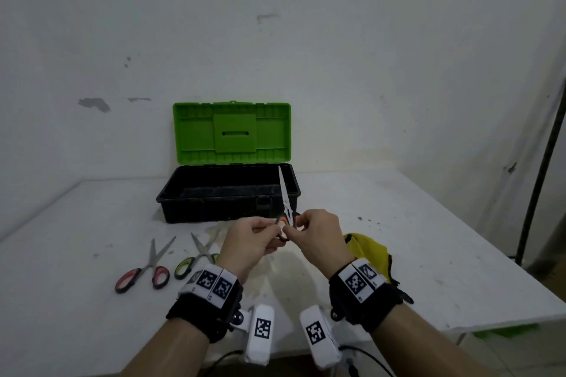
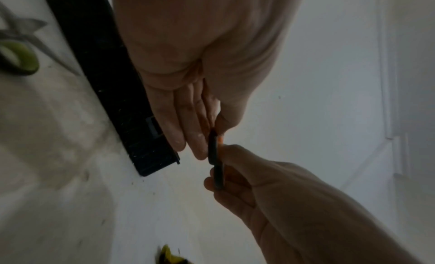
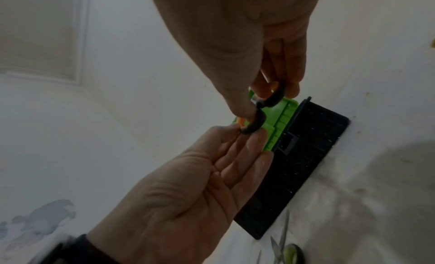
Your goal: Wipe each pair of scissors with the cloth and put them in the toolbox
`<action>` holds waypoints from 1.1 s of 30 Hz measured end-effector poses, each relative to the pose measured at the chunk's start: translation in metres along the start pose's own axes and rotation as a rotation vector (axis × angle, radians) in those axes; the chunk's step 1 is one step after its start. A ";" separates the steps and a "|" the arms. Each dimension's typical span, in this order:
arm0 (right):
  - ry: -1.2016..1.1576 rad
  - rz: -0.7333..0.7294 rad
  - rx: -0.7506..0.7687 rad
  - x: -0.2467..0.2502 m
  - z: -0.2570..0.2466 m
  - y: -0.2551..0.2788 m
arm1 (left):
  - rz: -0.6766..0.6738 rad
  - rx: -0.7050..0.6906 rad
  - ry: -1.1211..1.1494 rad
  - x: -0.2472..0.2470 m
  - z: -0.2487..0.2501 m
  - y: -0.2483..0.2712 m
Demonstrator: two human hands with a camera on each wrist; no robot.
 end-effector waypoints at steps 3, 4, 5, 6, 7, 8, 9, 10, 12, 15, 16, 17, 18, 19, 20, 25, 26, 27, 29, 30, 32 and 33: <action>0.036 -0.009 -0.004 0.003 -0.010 -0.029 | 0.019 -0.031 -0.096 0.018 0.020 -0.015; 0.043 -0.013 -0.027 0.006 -0.009 -0.040 | 0.049 -0.050 -0.119 0.030 0.026 -0.022; 0.046 -0.015 -0.052 0.010 -0.006 -0.052 | 0.084 -0.068 -0.127 0.045 0.032 -0.031; 0.044 -0.011 -0.071 0.013 -0.003 -0.064 | 0.120 -0.083 -0.136 0.061 0.037 -0.041; 0.042 -0.002 -0.083 0.017 0.000 -0.077 | 0.155 -0.101 -0.159 0.078 0.041 -0.051; 0.045 0.008 -0.092 0.019 0.003 -0.090 | 0.190 -0.120 -0.196 0.097 0.045 -0.063; 0.055 0.011 -0.103 0.021 0.006 -0.103 | 0.228 -0.139 -0.232 0.114 0.048 -0.075; 0.065 0.007 -0.118 0.019 0.009 -0.115 | 0.269 -0.156 -0.269 0.132 0.051 -0.087; 0.084 -0.018 -0.156 0.009 0.016 -0.139 | 0.356 -0.178 -0.360 0.164 0.055 -0.111; 0.138 -0.074 -0.198 -0.021 0.020 -0.170 | 0.470 -0.166 -0.449 0.203 0.054 -0.141; 0.162 -0.102 -0.210 -0.034 0.020 -0.178 | 0.493 -0.159 -0.475 0.213 0.052 -0.151; 0.190 -0.140 -0.221 -0.047 0.020 -0.185 | 0.510 -0.145 -0.508 0.222 0.049 -0.160; 0.219 -0.182 -0.232 -0.061 0.020 -0.191 | 0.521 -0.132 -0.542 0.231 0.045 -0.170; 0.247 -0.226 -0.235 -0.075 0.020 -0.195 | 0.524 -0.108 -0.575 0.238 0.039 -0.179; 0.262 -0.270 -0.239 -0.088 0.020 -0.199 | 0.519 -0.071 -0.600 0.244 0.033 -0.188; 0.247 -0.396 -0.301 -0.138 0.028 -0.211 | 0.429 0.083 -0.529 0.252 -0.003 -0.223; 0.240 -0.409 -0.313 -0.146 0.029 -0.213 | 0.419 0.097 -0.472 0.252 -0.009 -0.228; 0.241 -0.417 -0.310 -0.153 0.029 -0.215 | 0.415 0.100 -0.431 0.252 -0.013 -0.232; 0.264 -0.436 -0.324 -0.165 0.028 -0.218 | 0.427 0.102 -0.393 0.254 -0.020 -0.238; 0.270 -0.443 -0.331 -0.172 0.027 -0.219 | 0.433 0.105 -0.391 0.255 -0.022 -0.239; 0.302 -0.459 -0.336 -0.181 0.028 -0.219 | 0.427 0.111 -0.388 0.256 -0.024 -0.240; 0.317 -0.467 -0.326 -0.185 0.028 -0.220 | 0.424 0.108 -0.386 0.256 -0.024 -0.239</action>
Point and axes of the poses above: each hand's wrist, its own y-axis away from the middle knuckle, its own x-axis out of the back of the hand, z = x × y, the point moved 6 cm from there along -y, towards the middle knuckle, and after that the axes turned 9 degrees about x, right-handed, at the moved point
